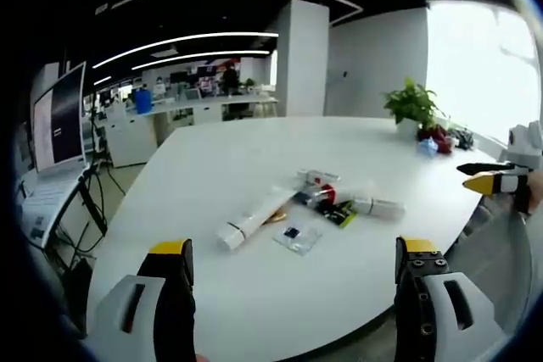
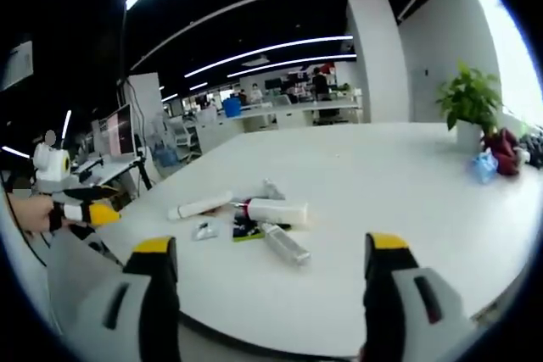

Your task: Arrange the skincare products in the storage area until every visible bottle or jar stands upright without overlapping.

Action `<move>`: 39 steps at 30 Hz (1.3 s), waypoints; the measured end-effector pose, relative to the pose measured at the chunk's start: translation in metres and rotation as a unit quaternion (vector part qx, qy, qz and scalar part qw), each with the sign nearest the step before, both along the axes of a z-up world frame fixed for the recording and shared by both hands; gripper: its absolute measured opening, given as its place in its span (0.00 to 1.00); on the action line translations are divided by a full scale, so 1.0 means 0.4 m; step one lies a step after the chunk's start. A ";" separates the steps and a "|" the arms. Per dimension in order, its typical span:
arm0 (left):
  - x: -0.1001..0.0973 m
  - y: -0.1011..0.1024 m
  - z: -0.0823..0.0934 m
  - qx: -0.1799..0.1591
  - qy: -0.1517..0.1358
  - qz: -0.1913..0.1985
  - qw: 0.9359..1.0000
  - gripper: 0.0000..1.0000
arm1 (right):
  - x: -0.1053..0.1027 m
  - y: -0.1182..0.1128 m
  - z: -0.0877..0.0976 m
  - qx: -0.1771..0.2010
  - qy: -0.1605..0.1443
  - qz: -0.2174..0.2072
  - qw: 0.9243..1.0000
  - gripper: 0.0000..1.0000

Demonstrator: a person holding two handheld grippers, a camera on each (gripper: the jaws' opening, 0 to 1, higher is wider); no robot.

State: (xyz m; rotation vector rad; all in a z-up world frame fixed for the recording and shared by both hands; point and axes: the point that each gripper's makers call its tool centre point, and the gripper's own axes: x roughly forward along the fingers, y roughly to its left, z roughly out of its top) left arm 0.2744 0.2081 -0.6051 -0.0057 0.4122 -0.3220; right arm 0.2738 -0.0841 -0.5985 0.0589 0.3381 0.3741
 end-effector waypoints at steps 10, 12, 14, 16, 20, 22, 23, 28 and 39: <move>0.002 -0.001 0.000 0.003 0.000 -0.002 1.000 0.97 | 0.003 -0.001 -0.001 0.003 0.003 0.000 1.000 0.91; 0.003 -0.002 -0.001 0.005 0.001 -0.003 1.000 0.97 | 0.004 -0.001 -0.001 0.003 0.003 0.001 1.000 0.91; 0.004 -0.003 -0.003 0.008 0.002 -0.005 1.000 0.97 | 0.004 -0.001 -0.001 0.004 0.003 0.001 1.000 0.91; 0.004 -0.005 -0.004 0.009 0.003 -0.008 1.000 0.97 | 0.005 -0.002 -0.002 0.004 0.003 0.000 1.000 0.91; 0.004 -0.008 -0.006 0.011 0.004 -0.011 1.000 0.97 | 0.006 -0.003 -0.002 0.005 0.004 -0.001 1.000 0.91; 0.005 -0.008 -0.006 0.011 0.004 -0.011 1.000 0.97 | 0.007 -0.002 -0.003 0.005 0.005 -0.001 1.000 0.91; 0.005 -0.008 -0.006 0.011 0.004 -0.011 1.000 0.97 | 0.007 -0.002 -0.004 0.004 0.006 0.000 1.000 0.91; 0.006 -0.008 -0.006 0.011 0.004 -0.011 1.000 0.97 | 0.006 0.001 -0.007 0.002 0.009 0.003 1.000 0.90; 0.004 -0.014 -0.009 0.022 0.006 -0.020 1.000 0.97 | 0.003 0.009 -0.014 0.001 0.021 0.012 1.000 0.90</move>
